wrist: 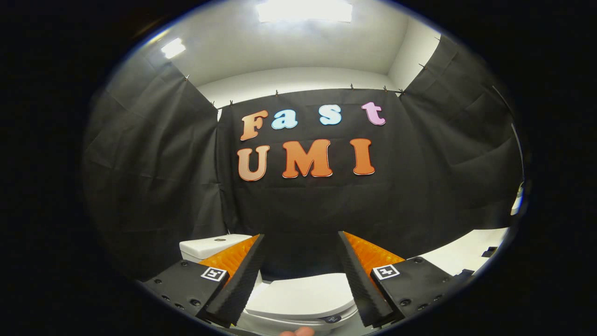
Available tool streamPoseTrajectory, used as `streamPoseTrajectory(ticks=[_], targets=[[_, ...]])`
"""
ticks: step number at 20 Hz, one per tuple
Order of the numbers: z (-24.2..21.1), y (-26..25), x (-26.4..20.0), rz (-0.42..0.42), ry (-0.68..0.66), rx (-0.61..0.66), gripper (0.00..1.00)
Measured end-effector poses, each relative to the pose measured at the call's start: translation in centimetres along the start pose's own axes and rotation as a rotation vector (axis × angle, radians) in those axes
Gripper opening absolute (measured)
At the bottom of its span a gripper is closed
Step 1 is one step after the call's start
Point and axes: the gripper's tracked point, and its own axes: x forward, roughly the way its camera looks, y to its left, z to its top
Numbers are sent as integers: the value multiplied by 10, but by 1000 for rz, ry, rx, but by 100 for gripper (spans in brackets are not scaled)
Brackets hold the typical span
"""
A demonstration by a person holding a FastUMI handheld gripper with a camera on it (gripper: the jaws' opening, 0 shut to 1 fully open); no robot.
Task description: Open the toilet lid.
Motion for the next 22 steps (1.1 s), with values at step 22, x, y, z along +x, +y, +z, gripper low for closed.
streamPoseTrajectory(ticks=[22], targets=[[-78,-57,18,-108,55,316,99]])
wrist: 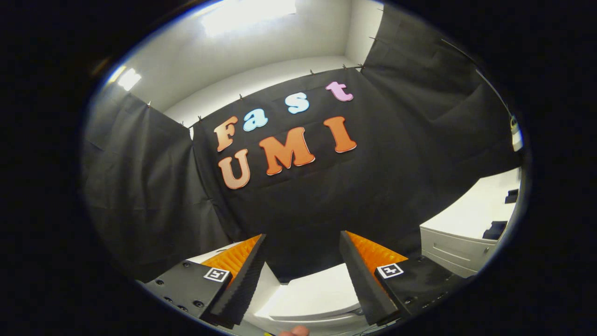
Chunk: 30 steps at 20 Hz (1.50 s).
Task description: Open the toilet lid.
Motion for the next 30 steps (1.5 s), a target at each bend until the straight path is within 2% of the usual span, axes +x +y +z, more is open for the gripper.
streamPoseTrajectory(ticks=[6,10,14,17,19,24,27,30], targets=[[-64,-71,1,-101,82,262,99],[-103,-107,1,-147,76,352,99],[-164,-142,2,-201,150,476,99],[-208,-156,10,-207,169,653,99],[-241,-162,15,-246,210,727,99],[-314,-162,3,-306,391,721,99],[-336,-176,1,-368,448,754,99],[-359,-173,0,-395,516,767,99]])
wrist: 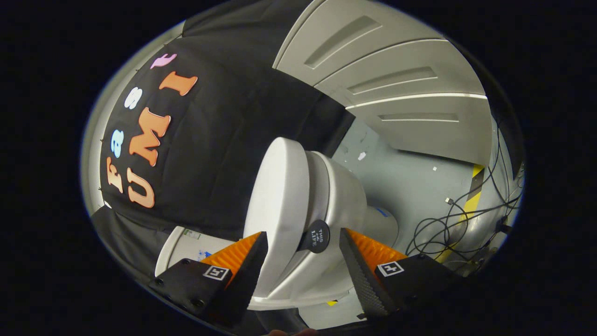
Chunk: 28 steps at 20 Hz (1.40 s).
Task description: Open the toilet lid.
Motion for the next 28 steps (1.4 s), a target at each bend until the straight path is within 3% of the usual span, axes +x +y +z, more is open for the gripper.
streamPoseTrajectory(ticks=[4,8,13,16,17,19,20,22,28], targets=[[-9,-13,14,-30,32,14,99],[-6,-10,21,0,16,57,99],[-4,-11,31,22,12,85,67],[-3,-14,36,20,13,92,60],[-1,-13,38,23,7,77,46],[1,-9,35,25,8,24,26],[2,-9,37,18,15,20,22],[-1,-7,35,18,22,40,18],[-1,-9,38,19,18,21,18]])
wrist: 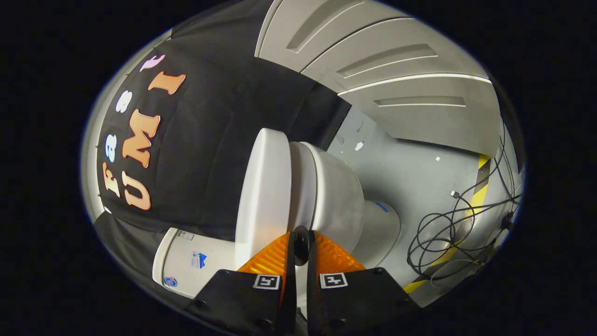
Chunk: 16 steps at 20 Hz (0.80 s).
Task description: Open the toilet lid.
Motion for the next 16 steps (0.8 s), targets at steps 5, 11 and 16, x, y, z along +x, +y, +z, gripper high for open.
streamPoseTrajectory(ticks=[5,11,16], targets=[[3,5,0,21,12,49,12],[4,11,-1,30,-20,98,8],[8,22,-5,0,-58,68,8]])
